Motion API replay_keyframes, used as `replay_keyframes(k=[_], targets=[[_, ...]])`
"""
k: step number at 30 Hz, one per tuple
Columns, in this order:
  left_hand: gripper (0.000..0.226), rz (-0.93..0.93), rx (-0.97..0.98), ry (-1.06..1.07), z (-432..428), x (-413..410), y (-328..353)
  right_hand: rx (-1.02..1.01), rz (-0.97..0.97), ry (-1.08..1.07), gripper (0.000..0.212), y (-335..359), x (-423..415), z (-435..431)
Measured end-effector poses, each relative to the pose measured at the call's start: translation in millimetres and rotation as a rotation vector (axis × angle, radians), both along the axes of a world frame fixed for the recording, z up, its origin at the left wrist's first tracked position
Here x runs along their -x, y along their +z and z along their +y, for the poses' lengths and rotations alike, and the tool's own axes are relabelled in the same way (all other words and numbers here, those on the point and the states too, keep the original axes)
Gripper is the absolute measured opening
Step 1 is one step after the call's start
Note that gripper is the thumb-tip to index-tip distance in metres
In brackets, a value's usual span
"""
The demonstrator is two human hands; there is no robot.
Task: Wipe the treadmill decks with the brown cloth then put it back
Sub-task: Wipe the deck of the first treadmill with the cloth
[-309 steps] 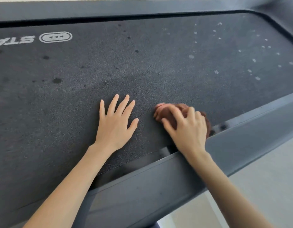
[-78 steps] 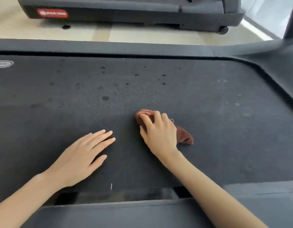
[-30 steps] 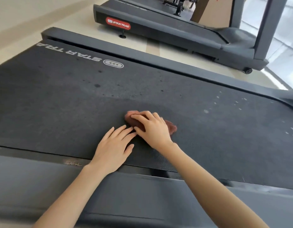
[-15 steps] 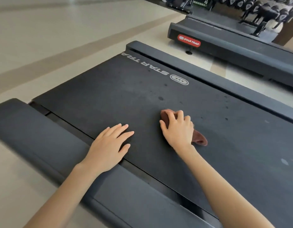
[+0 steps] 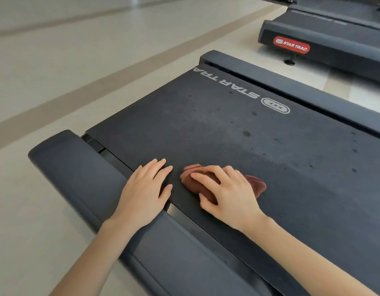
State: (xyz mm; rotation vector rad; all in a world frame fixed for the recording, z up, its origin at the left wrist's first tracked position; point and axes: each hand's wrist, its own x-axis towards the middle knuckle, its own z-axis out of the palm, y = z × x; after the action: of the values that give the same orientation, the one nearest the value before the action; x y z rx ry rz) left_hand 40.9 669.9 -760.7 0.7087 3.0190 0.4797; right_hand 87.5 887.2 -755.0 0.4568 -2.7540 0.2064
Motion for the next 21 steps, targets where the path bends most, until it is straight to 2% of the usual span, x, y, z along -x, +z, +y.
replay_keyframes(k=[3, 6, 11, 21], targets=[[0.046, 0.025, -0.004, 0.011, -4, 9, -2, 0.005, -0.008, -0.15, 0.04, 1, 30, 13], [0.043, 0.046, -0.055, 0.041, -3, 9, -3, -0.038, -0.07, -0.289, 0.044, 3, 94, 16], [0.041, 0.056, -0.091, 0.058, -3, 10, -2, -0.101, -0.092, -0.337, 0.044, 6, 163, -2], [0.04, 0.055, -0.067, 0.068, -1, 7, 1, -0.007, -0.022, -0.088, 0.032, 7, 45, -28]])
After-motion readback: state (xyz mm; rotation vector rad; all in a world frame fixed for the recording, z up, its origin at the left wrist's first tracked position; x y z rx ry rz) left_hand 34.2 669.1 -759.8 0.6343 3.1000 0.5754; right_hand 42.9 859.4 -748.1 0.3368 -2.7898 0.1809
